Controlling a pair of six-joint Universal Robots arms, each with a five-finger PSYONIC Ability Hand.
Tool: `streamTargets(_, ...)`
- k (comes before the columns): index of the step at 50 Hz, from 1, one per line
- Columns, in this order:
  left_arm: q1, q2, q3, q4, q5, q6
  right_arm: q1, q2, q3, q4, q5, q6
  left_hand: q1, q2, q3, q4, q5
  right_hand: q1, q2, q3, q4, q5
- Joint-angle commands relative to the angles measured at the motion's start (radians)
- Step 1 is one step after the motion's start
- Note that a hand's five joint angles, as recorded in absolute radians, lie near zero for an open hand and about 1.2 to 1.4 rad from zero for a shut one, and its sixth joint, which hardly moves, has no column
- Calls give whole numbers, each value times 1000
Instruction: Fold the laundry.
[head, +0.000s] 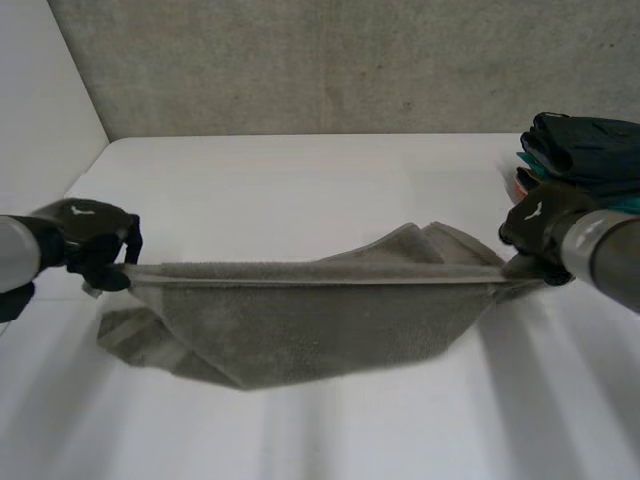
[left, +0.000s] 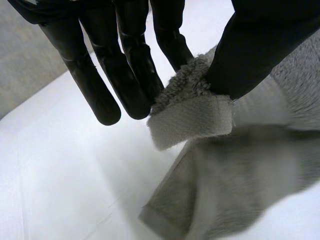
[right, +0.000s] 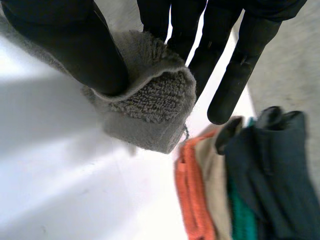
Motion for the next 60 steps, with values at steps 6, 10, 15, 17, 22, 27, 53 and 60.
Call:
streamTargets(6,-80,-236,415,536,-161,-195,61,282,-456,-346,62,284,275,203,209,197,255,271,214,206,198,228)
streamTargets(10,-81,-224,501,791,-197,-346,49,252,-492,-666,67,455,275,203,209,197,255,271,214,206,198,228)
streamTargets(15,-77,-221,560,939,-249,-444,36,195,-407,-1058,56,558,275,203,209,197,255,271,214,206,198,228)
streamTargets(17,-69,-227,577,933,-255,-446,40,184,-377,-1169,46,564,275,203,209,197,255,271,214,206,198,228)
streamTargets(22,-52,-222,535,911,-252,-453,49,192,-363,-1165,17,585,275,203,209,197,255,271,214,206,198,228)
streamTargets(27,-55,-201,391,905,-198,-460,52,219,-351,-1073,-26,602,275,203,209,197,255,271,214,206,198,228)
streamTargets(53,-42,-124,-261,598,-20,-196,-3,350,-117,-395,-86,349,275,203,209,197,255,271,214,206,198,228)
streamTargets(60,-14,-8,-354,555,68,-188,-46,310,-64,-239,-85,403,275,203,209,197,255,271,214,206,198,228)
